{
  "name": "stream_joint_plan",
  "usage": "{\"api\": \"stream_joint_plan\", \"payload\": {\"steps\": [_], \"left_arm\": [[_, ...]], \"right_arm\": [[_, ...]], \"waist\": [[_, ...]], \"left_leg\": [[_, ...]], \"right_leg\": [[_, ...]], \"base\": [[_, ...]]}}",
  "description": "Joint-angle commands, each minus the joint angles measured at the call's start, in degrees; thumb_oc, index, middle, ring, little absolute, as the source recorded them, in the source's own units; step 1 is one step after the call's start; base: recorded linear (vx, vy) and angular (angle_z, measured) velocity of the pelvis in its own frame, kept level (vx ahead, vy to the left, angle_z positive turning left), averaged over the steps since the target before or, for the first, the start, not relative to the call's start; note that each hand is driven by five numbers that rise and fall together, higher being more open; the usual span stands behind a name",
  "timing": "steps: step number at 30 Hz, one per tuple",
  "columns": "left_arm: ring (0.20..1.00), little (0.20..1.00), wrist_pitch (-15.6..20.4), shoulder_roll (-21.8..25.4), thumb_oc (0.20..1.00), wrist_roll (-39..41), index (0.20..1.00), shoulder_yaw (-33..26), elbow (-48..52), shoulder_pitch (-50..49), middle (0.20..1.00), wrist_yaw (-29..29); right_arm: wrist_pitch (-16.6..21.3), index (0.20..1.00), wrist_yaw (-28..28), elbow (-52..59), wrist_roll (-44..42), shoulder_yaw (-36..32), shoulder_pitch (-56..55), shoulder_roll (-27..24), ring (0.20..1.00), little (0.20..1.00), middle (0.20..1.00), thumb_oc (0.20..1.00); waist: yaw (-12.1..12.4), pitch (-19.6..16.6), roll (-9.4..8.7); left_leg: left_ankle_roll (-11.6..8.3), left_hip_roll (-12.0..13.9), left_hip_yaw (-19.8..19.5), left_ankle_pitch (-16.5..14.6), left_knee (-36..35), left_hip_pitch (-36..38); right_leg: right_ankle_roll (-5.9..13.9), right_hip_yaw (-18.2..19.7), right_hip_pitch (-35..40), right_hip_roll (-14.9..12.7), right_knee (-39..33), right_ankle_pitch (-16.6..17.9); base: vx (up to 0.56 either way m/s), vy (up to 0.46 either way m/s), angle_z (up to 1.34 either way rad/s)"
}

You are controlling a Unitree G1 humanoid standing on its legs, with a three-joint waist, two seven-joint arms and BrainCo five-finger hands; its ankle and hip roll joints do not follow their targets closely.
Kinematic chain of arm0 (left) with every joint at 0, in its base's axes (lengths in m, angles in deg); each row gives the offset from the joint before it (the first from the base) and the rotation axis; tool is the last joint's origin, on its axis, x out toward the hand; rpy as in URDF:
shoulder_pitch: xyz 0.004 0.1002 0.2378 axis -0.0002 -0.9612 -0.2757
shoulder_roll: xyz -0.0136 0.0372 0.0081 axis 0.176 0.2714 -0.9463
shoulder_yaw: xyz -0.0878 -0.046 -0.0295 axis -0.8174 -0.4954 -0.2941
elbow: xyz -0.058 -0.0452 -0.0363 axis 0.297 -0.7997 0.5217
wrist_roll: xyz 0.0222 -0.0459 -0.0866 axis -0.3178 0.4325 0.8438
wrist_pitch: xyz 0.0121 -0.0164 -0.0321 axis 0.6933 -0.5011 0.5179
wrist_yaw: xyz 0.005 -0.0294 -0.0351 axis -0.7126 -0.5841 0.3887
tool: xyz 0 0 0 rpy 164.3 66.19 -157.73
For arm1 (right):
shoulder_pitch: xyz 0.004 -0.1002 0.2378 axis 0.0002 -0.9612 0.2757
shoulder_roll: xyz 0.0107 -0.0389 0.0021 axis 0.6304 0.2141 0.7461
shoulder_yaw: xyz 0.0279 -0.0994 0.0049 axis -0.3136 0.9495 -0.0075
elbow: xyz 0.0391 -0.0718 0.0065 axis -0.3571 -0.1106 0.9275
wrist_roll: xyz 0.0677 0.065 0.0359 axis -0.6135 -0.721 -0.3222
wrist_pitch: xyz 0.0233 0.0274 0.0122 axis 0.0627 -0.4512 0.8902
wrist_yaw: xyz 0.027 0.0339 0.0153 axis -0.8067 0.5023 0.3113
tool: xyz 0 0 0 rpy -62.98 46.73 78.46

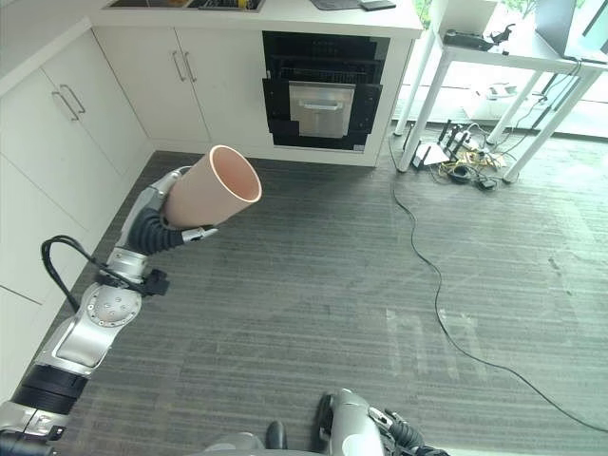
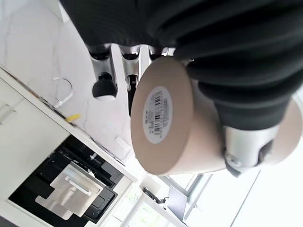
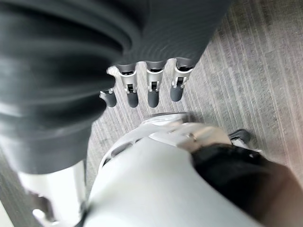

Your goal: Place the dishes in the dishwasher.

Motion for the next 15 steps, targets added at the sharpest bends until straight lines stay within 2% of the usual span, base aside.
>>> {"api": "stream_joint_plan", "payload": {"steps": [1,2,3,4,5,6,7,8,9,10,12,14,15], "left_arm": [[0.200,0.200,2.7,2.5,0.200,2.0,0.200,-0.5,1.4,3.9,0.200,-2.5],[0.200,0.200,5.0,2.3,0.200,1.9,0.200,-1.3,0.4,3.0,0.200,-1.2],[0.200,0.200,5.2,1.9,0.200,1.6,0.200,-1.2,0.4,2.5,0.200,-0.6],[0.200,0.200,4.8,1.1,0.200,1.2,0.200,-0.6,0.5,2.0,0.200,-0.1],[0.200,0.200,3.9,-0.1,0.200,0.8,0.200,0.1,1.2,1.6,0.200,-0.3],[0.200,0.200,1.8,-0.6,0.200,1.0,0.200,0.3,3.5,1.9,0.200,0.0],[0.200,0.200,1.2,-0.6,0.200,1.4,0.200,0.2,4.1,2.0,0.200,0.3],[0.200,0.200,0.4,-0.3,0.200,2.2,0.200,0.2,4.8,2.3,0.200,0.6],[0.200,0.200,-0.1,0.0,0.200,3.2,0.200,0.1,5.1,3.0,0.200,0.9],[0.200,0.200,0.0,0.2,0.200,4.0,0.200,0.1,4.9,3.7,0.200,1.1],[0.200,0.200,1.0,0.8,0.200,4.3,0.200,-0.7,4.6,3.5,0.200,1.3],[0.200,0.200,1.2,1.5,0.200,4.4,0.200,-1.2,4.5,3.1,0.200,0.6],[0.200,0.200,1.2,1.6,0.200,4.5,0.200,-1.2,4.5,3.0,0.200,0.5]], "right_arm": [[0.9,1.000,0.4,-4.8,-0.9,-1.6,-1.5,-0.2,1.000,1.000,1.000,1.000],[0.6,1.000,0.5,-5.3,-1.2,-2.8,-2.1,-0.1,1.000,1.000,1.000,1.000],[0.6,1.000,0.2,-6.1,-1.2,-3.1,-2.3,-0.1,1.000,1.000,1.000,1.000],[0.4,1.000,-0.3,-6.8,-1.0,-3.0,-2.1,-0.5,1.000,1.000,1.000,1.000],[-0.1,1.000,-1.1,-7.1,0.1,-2.5,-1.5,-1.5,1.000,1.000,1.000,1.000],[1.4,1.000,-0.2,-6.9,3.5,-2.1,-1.3,-3.7,1.000,1.000,1.000,1.000],[1.9,1.000,-0.2,-6.9,3.4,-2.1,-1.2,-4.2,1.000,1.000,1.000,1.000],[2.8,1.000,0.3,-7.2,2.2,-2.2,-0.8,-5.1,1.000,1.000,1.000,1.000],[3.2,1.000,0.9,-7.2,0.6,-2.5,-0.3,-5.8,1.000,1.000,1.000,1.000],[3.3,1.000,1.5,-7.0,-0.4,-2.6,0.1,-6.2,1.000,1.000,1.000,1.000],[3.3,1.000,2.0,-6.8,0.1,-2.7,1.8,-6.4,1.000,1.000,1.000,1.000],[3.4,1.000,1.7,-6.7,0.7,-2.5,3.2,-5.9,1.000,1.000,1.000,1.000],[3.2,1.000,1.6,-6.6,0.5,-2.5,3.4,-5.8,1.000,1.000,1.000,1.000]], "waist": [[-2.7,1.2,0.36],[-2.8,0.9,0.29],[-2.9,0.3,0.04],[-3.3,-0.5,-0.01],[-3.7,-1.8,0.77],[-3.4,-2.8,1.27],[-3.0,-2.8,1.03],[-2.4,-2.6,-0.11],[-1.8,-2.1,-0.16],[-1.2,-1.6,0.06],[0.0,-0.7,0.63],[0.7,-0.4,0.97],[0.8,-0.4,0.91]], "left_leg": [[0.49,-1.3,-2.2,-6.3,4.6,-0.5],[0.84,-2.0,-1.2,-9.0,7.5,0.1],[0.84,-2.7,-1.3,-10.1,9.0,0.8],[0.36,-3.1,-0.9,-12.1,11.9,2.0],[-2.32,-2.7,0.0,-9.0,18.6,3.3],[-8.81,-1.4,1.7,4.3,38.9,-2.2],[-9.70,-1.1,2.4,5.9,44.2,-5.0],[-10.94,1.0,4.5,7.7,54.6,-11.1],[-11.06,3.7,5.4,7.8,58.6,-16.1],[-10.60,5.4,6.2,7.7,57.2,-18.6],[-7.59,5.9,7.6,5.0,43.5,-18.9],[-6.81,8.3,8.8,6.0,27.1,-17.4],[-6.78,8.3,8.7,6.2,25.0,-17.1]], "right_leg": [[5.92,2.1,5.9,-2.1,-3.5,13.6],[5.68,1.1,6.3,-2.8,-2.2,13.1],[5.49,0.4,7.0,-2.5,-2.0,13.0],[4.42,0.0,7.7,-1.5,-1.1,11.8],[1.95,-2.3,8.7,0.5,0.3,9.5],[-2.94,-5.6,13.6,3.0,-1.5,5.4],[-3.90,-6.1,14.8,3.0,-2.0,4.5],[-5.53,-7.2,17.1,2.5,-2.7,3.0],[-6.41,-8.1,18.9,2.8,-3.3,2.1],[-6.88,-8.2,20.6,3.4,-3.9,1.4],[-6.45,-6.2,23.0,4.6,-4.6,0.3],[-5.36,-3.8,24.5,5.3,-5.4,-0.3],[-5.18,-3.3,24.7,5.3,-5.6,-0.4]], "base": [[0.78,-0.206,0.60],[0.79,-0.226,0.58],[0.83,-0.239,0.48],[0.82,-0.201,0.60],[1.03,-0.271,0.46],[0.87,-0.246,0.37],[0.63,-0.268,0.15],[0.29,-0.171,0.35],[0.29,-0.150,-0.14],[0.32,-0.045,-0.40],[0.40,0.089,-0.54],[0.37,0.190,-0.55],[0.36,0.230,-0.94]]}}
